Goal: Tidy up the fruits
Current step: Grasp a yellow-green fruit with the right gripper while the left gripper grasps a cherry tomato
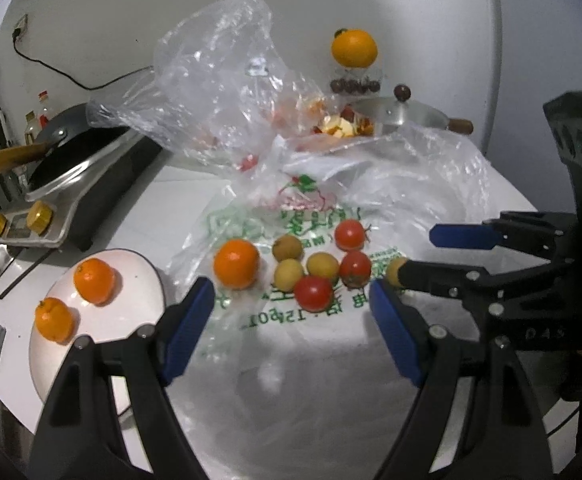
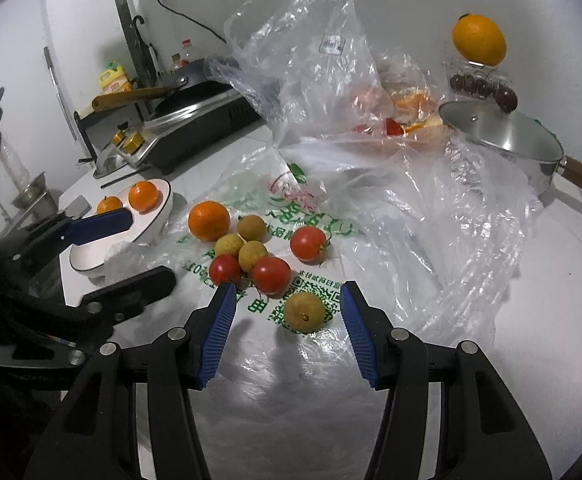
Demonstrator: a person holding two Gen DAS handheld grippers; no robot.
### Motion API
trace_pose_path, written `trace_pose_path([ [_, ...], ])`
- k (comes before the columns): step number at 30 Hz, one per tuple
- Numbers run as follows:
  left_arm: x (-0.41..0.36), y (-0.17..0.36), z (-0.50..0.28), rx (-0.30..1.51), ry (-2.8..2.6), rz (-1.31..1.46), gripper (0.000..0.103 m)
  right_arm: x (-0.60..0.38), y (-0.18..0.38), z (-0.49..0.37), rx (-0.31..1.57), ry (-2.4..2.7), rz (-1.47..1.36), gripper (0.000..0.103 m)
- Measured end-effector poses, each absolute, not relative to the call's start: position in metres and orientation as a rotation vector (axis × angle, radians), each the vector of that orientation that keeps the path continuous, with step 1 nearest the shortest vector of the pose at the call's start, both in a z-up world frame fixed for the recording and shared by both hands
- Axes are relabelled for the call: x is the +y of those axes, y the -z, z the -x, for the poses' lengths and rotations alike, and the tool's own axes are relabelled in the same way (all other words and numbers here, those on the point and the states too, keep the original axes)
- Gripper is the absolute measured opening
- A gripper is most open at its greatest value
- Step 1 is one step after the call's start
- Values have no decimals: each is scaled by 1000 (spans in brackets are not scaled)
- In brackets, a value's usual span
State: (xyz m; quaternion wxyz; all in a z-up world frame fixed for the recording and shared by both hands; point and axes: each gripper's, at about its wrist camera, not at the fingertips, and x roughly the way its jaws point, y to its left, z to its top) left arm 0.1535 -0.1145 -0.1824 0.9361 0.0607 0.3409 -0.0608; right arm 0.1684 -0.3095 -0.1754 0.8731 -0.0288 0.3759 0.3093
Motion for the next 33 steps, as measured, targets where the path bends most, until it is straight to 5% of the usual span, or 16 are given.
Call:
trace_pose_path([
  [15, -119, 206, -182, 769, 98, -96, 80, -315, 187, -188, 839, -667, 44, 54],
  [23, -123, 218, -193, 827, 108, -94, 57, -315, 188, -189, 855, -697, 27, 54],
  [33, -129, 221, -192, 833, 137, -120, 43, -314, 190, -192, 876, -700, 25, 54],
])
